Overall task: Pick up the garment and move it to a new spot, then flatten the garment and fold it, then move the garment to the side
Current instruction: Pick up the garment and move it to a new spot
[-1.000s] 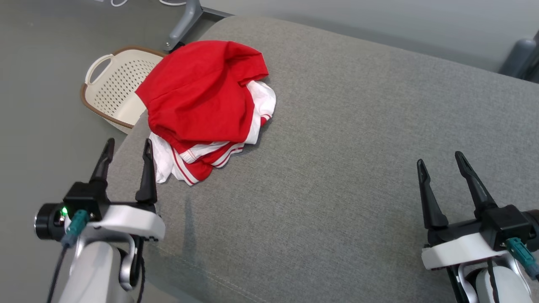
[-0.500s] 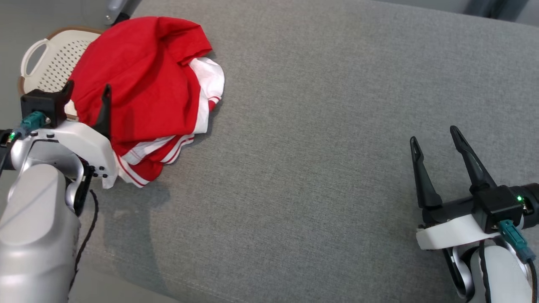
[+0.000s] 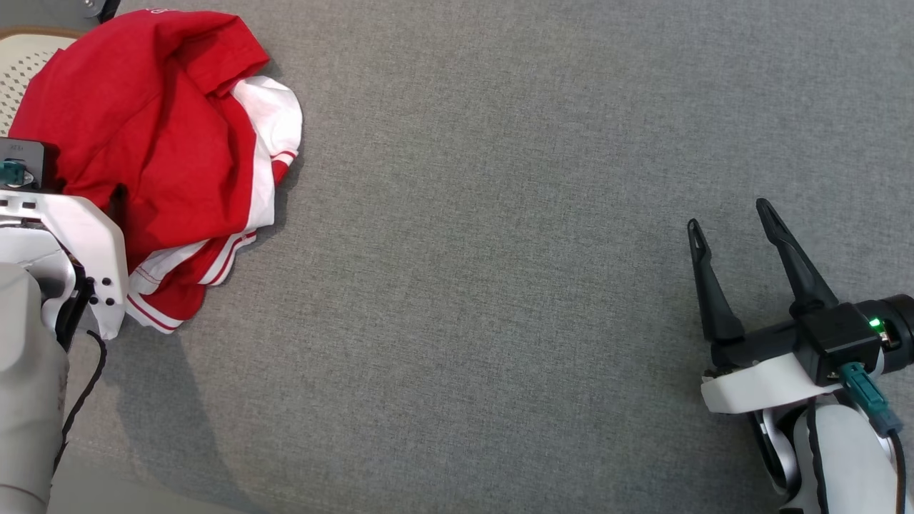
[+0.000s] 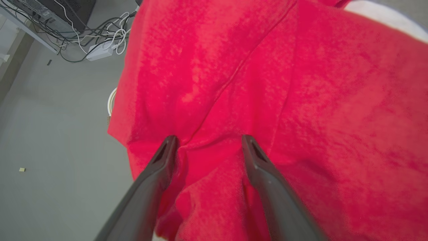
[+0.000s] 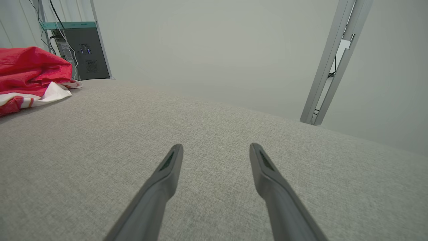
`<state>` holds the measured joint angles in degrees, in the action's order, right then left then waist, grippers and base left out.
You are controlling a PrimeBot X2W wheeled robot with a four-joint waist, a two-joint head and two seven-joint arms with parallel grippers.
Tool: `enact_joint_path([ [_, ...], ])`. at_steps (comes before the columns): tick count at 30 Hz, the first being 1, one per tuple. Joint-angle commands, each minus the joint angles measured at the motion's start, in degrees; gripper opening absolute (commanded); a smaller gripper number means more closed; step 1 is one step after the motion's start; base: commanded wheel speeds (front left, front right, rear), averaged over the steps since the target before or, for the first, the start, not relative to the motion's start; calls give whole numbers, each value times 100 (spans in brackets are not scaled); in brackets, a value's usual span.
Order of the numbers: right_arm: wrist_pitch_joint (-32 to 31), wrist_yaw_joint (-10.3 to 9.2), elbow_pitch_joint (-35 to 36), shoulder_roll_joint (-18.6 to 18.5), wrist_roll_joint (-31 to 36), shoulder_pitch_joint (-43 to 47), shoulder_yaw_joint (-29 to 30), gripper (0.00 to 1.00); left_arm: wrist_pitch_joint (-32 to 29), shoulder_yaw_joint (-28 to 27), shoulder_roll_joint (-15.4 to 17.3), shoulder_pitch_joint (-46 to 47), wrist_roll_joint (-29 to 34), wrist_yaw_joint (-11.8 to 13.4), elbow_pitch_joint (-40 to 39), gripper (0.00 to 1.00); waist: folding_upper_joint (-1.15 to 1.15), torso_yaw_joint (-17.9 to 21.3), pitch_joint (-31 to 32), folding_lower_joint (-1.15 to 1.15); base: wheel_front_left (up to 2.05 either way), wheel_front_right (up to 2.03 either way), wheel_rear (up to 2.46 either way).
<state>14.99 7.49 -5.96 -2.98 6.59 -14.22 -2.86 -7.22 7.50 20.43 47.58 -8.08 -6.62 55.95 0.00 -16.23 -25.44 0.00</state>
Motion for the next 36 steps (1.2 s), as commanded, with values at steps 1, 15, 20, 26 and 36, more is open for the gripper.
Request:
enact_joint_path([
  [1,30,1,10,-31,-15,-86,-10,100,-30,7,51,109,-59,-27,73,100,0,32,-16,0,0,0,0],
  [15,30,1,-12,-7,-79,-69,27,100,160,145,151,345,-232,-72,302,0,0,61,111,0,0,0,0],
  [20,30,1,-61,-4,-210,-27,-1,100,454,345,256,554,-49,-50,69,0,0,67,354,0,0,0,0],
  [26,30,1,-103,-5,-540,71,10,100,679,709,248,850,221,-58,-338,0,0,245,754,0,0,0,0],
  [36,30,1,-184,-2,-1085,447,274,100,657,1442,-34,1190,410,-74,-1242,0,0,849,1429,0,0,0,0],
])
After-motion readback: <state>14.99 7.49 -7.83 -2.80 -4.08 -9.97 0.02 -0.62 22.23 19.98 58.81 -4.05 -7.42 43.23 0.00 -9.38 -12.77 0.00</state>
